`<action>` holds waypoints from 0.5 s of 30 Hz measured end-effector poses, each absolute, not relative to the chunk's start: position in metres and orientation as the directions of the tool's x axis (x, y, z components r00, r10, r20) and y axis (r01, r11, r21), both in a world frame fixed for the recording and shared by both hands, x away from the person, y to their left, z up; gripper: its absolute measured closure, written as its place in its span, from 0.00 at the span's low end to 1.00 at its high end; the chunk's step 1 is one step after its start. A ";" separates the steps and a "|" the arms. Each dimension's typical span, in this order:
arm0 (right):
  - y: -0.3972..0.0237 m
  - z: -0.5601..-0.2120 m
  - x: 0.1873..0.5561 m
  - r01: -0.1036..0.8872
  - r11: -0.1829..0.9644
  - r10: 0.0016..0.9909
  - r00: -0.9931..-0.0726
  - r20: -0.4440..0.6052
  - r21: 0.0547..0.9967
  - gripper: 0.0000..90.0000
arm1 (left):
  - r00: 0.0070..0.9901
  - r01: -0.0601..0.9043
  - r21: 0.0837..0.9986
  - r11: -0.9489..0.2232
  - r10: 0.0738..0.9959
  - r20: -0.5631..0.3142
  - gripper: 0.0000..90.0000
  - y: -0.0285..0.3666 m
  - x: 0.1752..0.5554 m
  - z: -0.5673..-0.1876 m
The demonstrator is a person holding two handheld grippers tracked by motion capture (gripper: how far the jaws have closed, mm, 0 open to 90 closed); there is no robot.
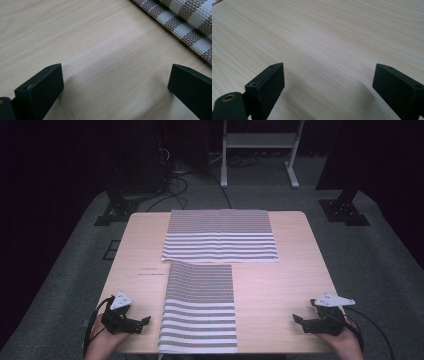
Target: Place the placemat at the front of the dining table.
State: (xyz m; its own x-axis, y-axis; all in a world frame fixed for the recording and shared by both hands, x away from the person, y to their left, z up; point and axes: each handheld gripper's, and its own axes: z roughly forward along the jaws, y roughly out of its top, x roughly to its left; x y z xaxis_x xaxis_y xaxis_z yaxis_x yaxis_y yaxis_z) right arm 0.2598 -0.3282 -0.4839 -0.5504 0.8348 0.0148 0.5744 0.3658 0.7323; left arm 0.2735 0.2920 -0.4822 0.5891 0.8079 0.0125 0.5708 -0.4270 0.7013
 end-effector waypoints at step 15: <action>-0.328 -0.488 0.260 0.575 0.372 0.834 -0.552 0.010 0.728 0.10 | 0.588 0.557 0.718 -0.417 0.808 0.014 0.00 0.292 0.273 -0.484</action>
State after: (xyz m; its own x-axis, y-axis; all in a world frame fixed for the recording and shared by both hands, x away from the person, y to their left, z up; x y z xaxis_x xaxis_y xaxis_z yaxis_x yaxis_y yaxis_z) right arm 0.2603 -0.3285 -0.4883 -0.5517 0.8340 0.0102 0.5755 0.3718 0.7284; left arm 0.2727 0.2922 -0.4843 0.5884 0.8084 0.0138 0.5566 -0.4173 0.7184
